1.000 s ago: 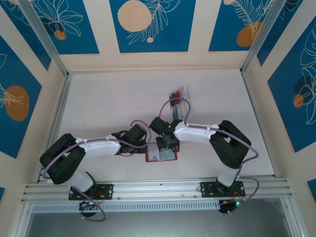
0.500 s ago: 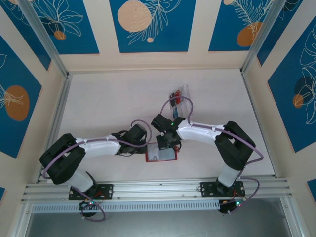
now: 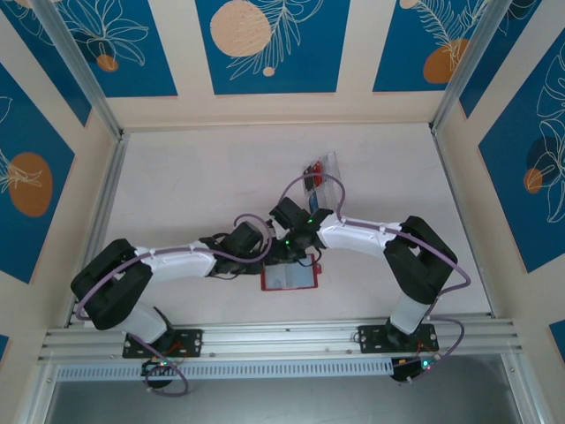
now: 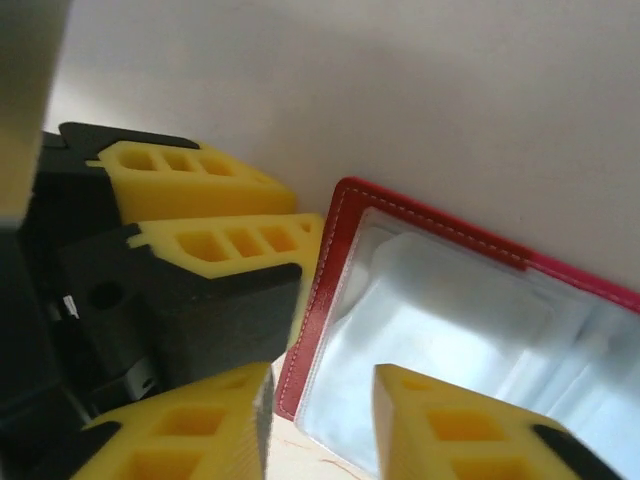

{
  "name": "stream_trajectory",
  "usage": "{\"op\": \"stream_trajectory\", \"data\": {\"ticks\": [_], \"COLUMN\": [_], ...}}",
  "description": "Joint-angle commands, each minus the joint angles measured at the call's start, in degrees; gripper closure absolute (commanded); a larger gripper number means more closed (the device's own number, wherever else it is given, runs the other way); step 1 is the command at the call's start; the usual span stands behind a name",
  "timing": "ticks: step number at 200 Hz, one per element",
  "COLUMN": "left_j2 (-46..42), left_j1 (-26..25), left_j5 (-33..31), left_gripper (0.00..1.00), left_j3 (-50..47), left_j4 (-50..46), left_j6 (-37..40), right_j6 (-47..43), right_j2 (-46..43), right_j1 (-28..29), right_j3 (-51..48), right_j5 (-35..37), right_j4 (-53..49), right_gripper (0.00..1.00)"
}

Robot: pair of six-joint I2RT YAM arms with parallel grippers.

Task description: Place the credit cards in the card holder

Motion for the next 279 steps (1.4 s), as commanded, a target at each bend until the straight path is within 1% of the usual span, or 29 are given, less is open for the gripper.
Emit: {"op": "stream_trajectory", "data": {"ticks": [1,11,23,36,44,56,73,82,95,120,145,163,198,215,237,259,279], "left_j2": [0.1,-1.2,-2.9,-5.0,-6.2,-7.7,-8.6,-8.6,-8.1,-5.4,-1.7,0.4,1.6,1.7,1.8,2.0,2.9], "left_j1": [0.9,1.5,2.5,3.5,3.8,3.8,3.8,3.6,3.1,1.0,-0.4,-1.3,-1.7,-1.7,-1.9,-2.0,-2.1], "left_j5": [-0.1,0.1,0.1,0.3,0.6,0.6,2.6,3.6,4.7,4.8,5.3,4.8,2.7,2.3,2.1,2.0,2.2], "left_gripper": [0.75,0.74,0.73,0.7,0.68,0.64,0.56,0.54,0.52,0.49,0.49,0.49,0.57,0.6,0.62,0.63,0.64], "left_j3": [-2.1,-2.6,-3.3,-3.8,-3.7,-3.0,-2.0,-1.7,-1.3,0.8,2.3,3.0,2.1,1.5,0.8,0.3,0.4], "left_j4": [-0.7,-1.1,-1.8,-2.5,-2.9,-4.2,-4.3,-3.7,-2.7,-2.4,-0.7,-0.1,-0.7,-0.9,-0.6,0.2,0.7], "left_j6": [-1.3,-1.5,-1.7,-1.4,-0.7,1.0,4.3,5.4,6.2,7.1,7.0,7.0,5.9,5.6,5.1,4.7,4.5], "right_j6": [0.9,0.2,-0.5,-1.3,-1.6,-1.6,-1.1,-0.7,0.0,0.2,-0.5,-1.1,-2.6,-3.8,-5.9,-8.3,-10.0], "right_j2": [-3.1,-4.7,-6.2,-6.4,-5.9,-4.9,-2.8,-1.6,-0.9,-2.6,-4.5,-5.8,-8.2,-8.5,-7.4,-3.7,0.3], "right_j1": [-2.4,-3.1,-3.7,-3.8,-3.8,-3.4,-2.2,-1.9,-2.0,-3.2,-5.0,-6.0,-10.1,-12.8,-15.4,-16.3,-16.7], "right_j3": [-2.5,-3.1,-3.6,-3.4,-3.3,-3.5,-3.3,-3.2,-3.3,-3.7,-3.9,-4.0,-2.9,-0.1,5.7,12.4,17.8], "right_j5": [-7.5,-6.8,-5.0,-2.4,-1.8,-1.6,-0.9,-0.5,-0.2,0.9,1.2,2.1,4.9,8.7,16.8,25.5,29.5], "right_j4": [3.8,3.0,1.2,-1.3,-2.3,-2.3,-1.9,-1.6,-1.1,-1.6,-2.9,-4.2,-6.7,-9.6,-14.8,-19.8,-21.6], "right_gripper": [0.62,0.61,0.62,0.69,0.74,0.82,0.91,0.96,1.0,1.0,0.99,0.95,0.79,0.74,0.68,0.66,0.65]}}
